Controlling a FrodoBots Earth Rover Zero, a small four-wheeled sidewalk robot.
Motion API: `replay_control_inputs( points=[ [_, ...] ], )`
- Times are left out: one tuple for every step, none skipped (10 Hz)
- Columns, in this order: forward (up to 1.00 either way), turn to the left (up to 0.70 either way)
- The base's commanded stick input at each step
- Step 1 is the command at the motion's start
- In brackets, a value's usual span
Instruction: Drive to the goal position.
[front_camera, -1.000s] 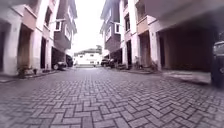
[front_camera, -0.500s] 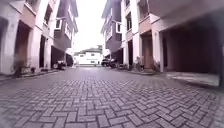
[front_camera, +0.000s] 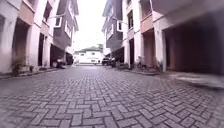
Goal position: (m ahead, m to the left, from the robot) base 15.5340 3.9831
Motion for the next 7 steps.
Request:
replay_control_inputs(
  points=[
    [0.5, 0.0],
    [0.5, 0.0],
    [0.5, 0.0],
    [0.5, 0.0],
    [0.5, 0.0],
    [0.5, 0.0],
    [0.5, 0.0]
  ],
)
